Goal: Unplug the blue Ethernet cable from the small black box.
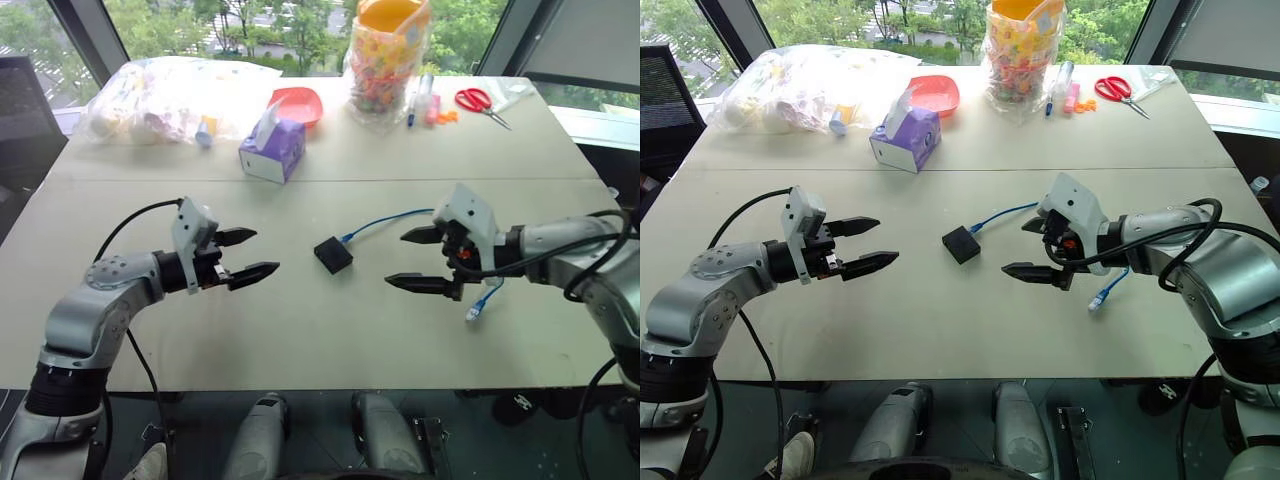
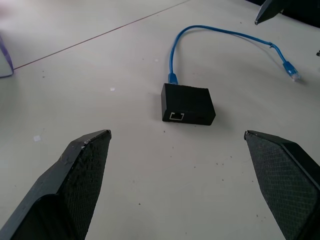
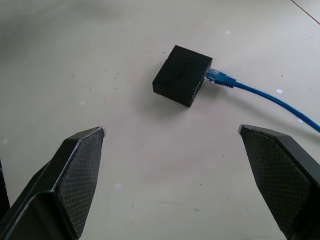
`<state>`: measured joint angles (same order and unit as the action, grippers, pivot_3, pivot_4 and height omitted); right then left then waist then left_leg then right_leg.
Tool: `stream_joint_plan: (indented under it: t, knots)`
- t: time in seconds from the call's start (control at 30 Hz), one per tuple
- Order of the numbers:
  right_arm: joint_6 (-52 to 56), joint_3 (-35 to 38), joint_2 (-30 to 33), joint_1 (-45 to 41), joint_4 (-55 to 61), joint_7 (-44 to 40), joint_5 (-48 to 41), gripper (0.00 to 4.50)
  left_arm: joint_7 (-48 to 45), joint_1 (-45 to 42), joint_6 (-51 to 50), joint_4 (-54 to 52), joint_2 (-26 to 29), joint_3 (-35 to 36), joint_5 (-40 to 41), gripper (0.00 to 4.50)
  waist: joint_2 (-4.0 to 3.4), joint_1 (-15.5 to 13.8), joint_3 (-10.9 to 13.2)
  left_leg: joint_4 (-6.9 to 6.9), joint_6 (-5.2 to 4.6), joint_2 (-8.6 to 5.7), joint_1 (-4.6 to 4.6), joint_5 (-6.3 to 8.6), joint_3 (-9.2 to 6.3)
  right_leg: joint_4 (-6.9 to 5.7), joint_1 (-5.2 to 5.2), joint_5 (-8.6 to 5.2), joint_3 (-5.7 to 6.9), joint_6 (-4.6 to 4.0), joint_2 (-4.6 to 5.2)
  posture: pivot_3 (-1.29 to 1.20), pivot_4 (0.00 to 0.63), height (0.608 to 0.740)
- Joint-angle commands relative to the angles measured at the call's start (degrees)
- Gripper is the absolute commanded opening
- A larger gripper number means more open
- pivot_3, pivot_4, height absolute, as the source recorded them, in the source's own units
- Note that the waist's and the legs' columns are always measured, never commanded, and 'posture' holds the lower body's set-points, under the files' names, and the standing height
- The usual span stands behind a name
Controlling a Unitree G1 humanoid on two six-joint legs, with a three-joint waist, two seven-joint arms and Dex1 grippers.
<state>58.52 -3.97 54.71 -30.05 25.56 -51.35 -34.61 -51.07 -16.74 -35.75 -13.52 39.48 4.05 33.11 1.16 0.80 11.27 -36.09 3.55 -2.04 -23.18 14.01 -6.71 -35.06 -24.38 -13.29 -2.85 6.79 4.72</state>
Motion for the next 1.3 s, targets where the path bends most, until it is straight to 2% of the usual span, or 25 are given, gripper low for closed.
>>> stream_joint_plan:
  t: [0.03,0.17,1.0,1.2,1.3]
  knots:
    - [-1.7,0.1,0.2,-2.2,-0.2,-0.7,0.9,4.5,0.5,-0.9,1.2,-0.8,0.3,1.1,-0.6,4.48,0.0,0.0,0.0,0.0,0.0,0.0,0.0,0.0,0.0,-0.01,0.0,0.0,0.0,0.0,0.0,0.0,0.15,0.74]
    - [-3.1,-0.9,0.0,-3.3,-1.7,-1.4,2.2,4.5,1.0,-1.2,-0.5,-1.5,0.1,2.1,1.4,4.48,0.0,0.0,0.0,-0.01,0.0,0.0,0.01,0.0,0.0,-0.03,-0.01,0.01,0.0,0.0,-0.01,0.0,0.15,0.74]
    - [-12.6,-6.7,-2.5,-9.5,-11.0,-5.3,11.8,4.5,1.1,-1.7,0.7,-1.5,0.0,0.9,-0.2,4.48,0.0,0.1,0.0,-0.05,0.0,0.0,0.02,-0.01,0.0,-0.11,-0.01,0.13,0.0,0.19,-0.01,0.0,0.15,0.74]
    - [-25.5,-15.3,-6.1,-16.0,-23.4,-10.0,22.2,4.5,1.0,-1.5,1.6,-2.0,-0.3,-0.5,-1.1,4.48,-0.01,0.5,0.0,-0.05,0.01,-0.01,0.06,-0.01,0.03,-0.14,-0.01,0.15,-0.01,0.19,-0.02,0.0,0.15,0.74]
    - [-35.0,-21.5,-13.3,-24.8,-39.9,-14.3,28.6,4.5,1.4,-0.9,1.5,-3.1,-0.7,-1.0,-1.2,4.48,0.0,1.2,0.0,-0.05,0.03,0.0,0.12,-0.03,0.06,-0.18,-0.01,0.18,-0.04,0.2,-0.03,0.0,0.15,0.74]
